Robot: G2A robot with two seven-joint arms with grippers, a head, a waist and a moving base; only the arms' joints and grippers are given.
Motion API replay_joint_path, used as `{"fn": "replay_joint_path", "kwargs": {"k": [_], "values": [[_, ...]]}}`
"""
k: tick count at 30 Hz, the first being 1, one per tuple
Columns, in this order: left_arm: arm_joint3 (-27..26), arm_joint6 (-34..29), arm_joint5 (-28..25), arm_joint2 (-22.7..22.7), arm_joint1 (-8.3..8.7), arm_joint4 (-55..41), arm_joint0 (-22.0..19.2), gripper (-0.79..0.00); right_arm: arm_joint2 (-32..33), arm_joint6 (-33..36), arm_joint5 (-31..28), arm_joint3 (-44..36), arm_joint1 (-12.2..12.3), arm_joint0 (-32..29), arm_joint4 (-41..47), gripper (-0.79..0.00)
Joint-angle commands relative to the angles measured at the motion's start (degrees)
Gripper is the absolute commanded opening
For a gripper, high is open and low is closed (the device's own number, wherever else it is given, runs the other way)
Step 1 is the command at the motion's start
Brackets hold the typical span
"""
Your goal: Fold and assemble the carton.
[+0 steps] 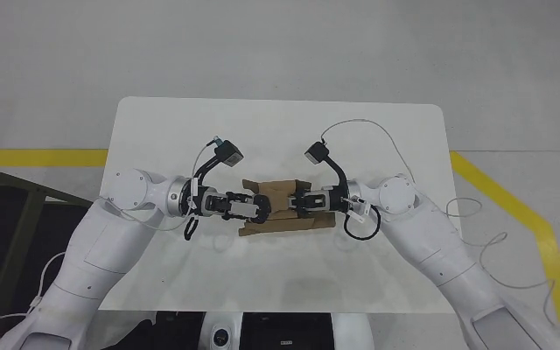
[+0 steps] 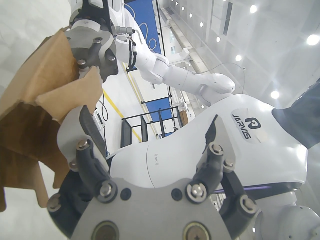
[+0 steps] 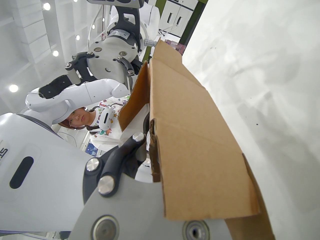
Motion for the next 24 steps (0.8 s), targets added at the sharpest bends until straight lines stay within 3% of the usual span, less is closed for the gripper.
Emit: {"fn": "replay_joint_path", "kwargs": {"k": [1,12,24], "values": [[0.1,-0.1,0.2,-0.1,0.01,0.4,0.0,0.000,0.1,0.0,0.1,-0.3,0.0,0.0,-0.4,-0.785],[0.0,-0.4,0.0,-0.8,-0.02,1.0,0.0,0.000,1.8,0.4,1.1,-1.3,0.1,-0.5,-1.3,-0.785],[-0.1,1.0,-0.1,-6.2,0.77,1.1,1.8,0.000,5.0,2.3,1.3,-1.6,1.0,-2.2,-1.4,-0.785]]}}
